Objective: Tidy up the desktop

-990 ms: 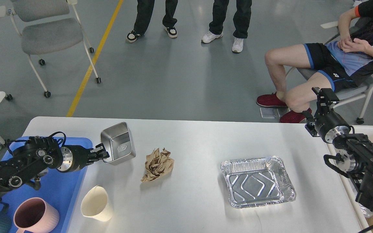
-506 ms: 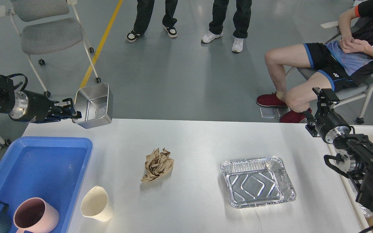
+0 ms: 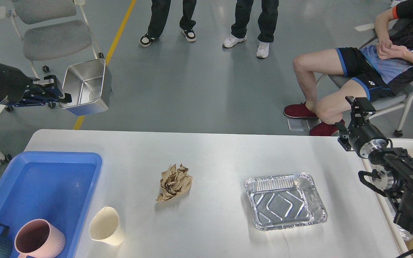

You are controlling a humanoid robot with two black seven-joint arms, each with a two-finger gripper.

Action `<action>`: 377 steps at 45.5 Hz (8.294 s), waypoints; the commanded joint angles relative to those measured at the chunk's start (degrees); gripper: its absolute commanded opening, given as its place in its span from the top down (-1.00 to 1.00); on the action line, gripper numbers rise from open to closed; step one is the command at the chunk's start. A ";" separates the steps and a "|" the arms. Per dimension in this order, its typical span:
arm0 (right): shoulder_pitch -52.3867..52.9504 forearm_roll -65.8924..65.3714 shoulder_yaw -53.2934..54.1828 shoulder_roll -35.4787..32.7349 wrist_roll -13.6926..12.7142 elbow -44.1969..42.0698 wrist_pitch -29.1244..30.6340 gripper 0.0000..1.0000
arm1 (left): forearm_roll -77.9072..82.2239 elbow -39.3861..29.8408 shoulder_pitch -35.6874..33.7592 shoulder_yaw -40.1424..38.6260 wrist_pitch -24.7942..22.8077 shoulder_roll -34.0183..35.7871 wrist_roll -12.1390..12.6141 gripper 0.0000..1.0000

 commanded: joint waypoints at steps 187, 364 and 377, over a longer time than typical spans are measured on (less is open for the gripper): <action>0.77 0.00 -0.17 0.26 -0.09 0.44 -0.26 -1.00 | -12.12 6.19 13.73 -0.42 22.77 -2.34 -1.45 -0.93; -8.29 -16.87 -17.92 -73.85 -10.37 63.55 27.34 -1.00 | -41.66 5.21 41.24 -45.60 42.29 -54.20 -8.05 -0.94; -11.89 -35.58 -18.37 -50.82 -11.16 54.76 20.75 -1.00 | -41.66 5.21 41.24 -45.51 42.64 -54.20 -8.05 -0.94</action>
